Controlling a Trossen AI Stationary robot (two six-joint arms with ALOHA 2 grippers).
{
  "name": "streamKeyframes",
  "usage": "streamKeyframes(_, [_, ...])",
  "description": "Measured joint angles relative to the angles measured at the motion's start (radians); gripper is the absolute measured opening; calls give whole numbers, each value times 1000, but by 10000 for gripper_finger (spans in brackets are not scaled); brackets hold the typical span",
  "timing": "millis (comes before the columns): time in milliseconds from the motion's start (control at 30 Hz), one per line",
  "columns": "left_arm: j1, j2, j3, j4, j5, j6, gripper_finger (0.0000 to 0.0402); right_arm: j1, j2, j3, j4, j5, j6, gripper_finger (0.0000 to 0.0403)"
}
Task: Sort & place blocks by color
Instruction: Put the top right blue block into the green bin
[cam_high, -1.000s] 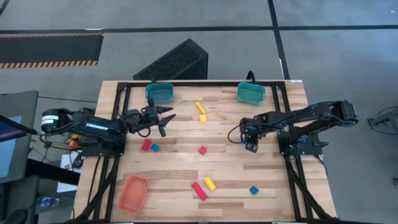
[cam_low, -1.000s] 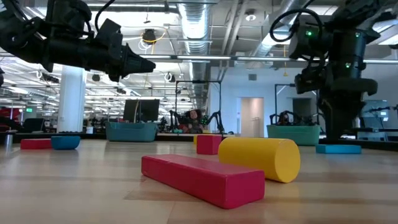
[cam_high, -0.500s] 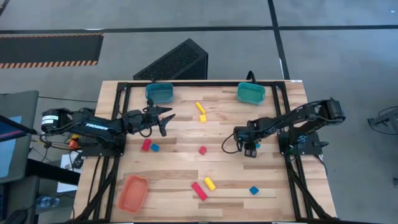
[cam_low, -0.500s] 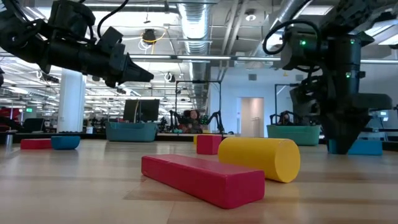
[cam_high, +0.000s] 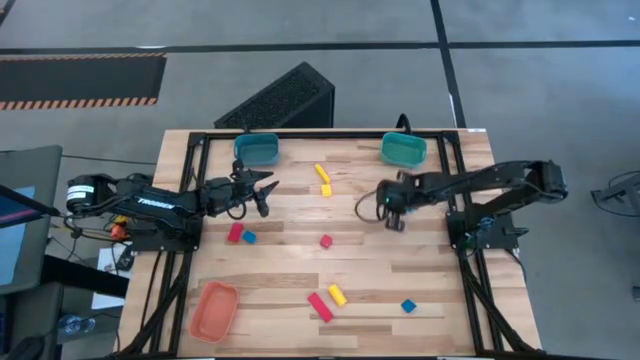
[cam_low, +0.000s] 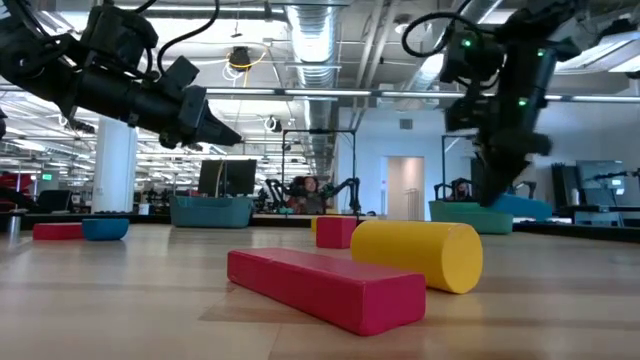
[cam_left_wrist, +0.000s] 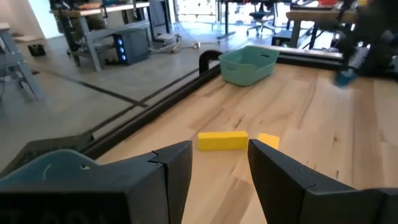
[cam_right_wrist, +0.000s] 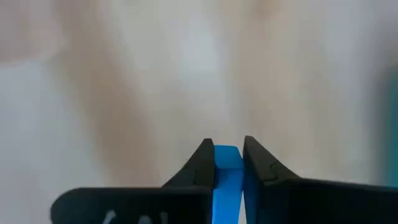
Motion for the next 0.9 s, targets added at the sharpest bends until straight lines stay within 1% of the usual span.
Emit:
streamKeyframes(67, [0,0,0,-6,0,-2,148,-56,-26,-1,36,93,-41,50])
streamKeyframes(133, [0,0,0,-14,0,-3,148,-124,-49,-2,127,149,-85,51])
streamKeyframes(267, [0,0,0,-18,0,-4,148,-291,-55,-1,353,182,-151,47])
streamKeyframes(333, [0,0,0,-18,0,-19,148,-372,-32,0,445,231,-171,47])
streamKeyframes(400, [0,0,0,-20,0,-47,148,-450,5,0,507,252,-178,48])
streamKeyframes(500, [-1,0,0,-52,15,-87,148,-535,65,0,550,235,-221,49])
streamKeyframes(600, [-2,0,0,-112,40,-97,148,-576,129,0,552,224,-248,50])
streamKeyframes(700, [-2,0,0,-166,20,-101,148,-596,184,-1,531,220,-263,59])
streamKeyframes(833, [-2,0,0,-200,-3,-135,148,-602,231,-1,539,215,-252,85])
streamKeyframes(900, [-2,0,0,-206,-7,-141,148,-601,235,-1,530,220,-195,103])
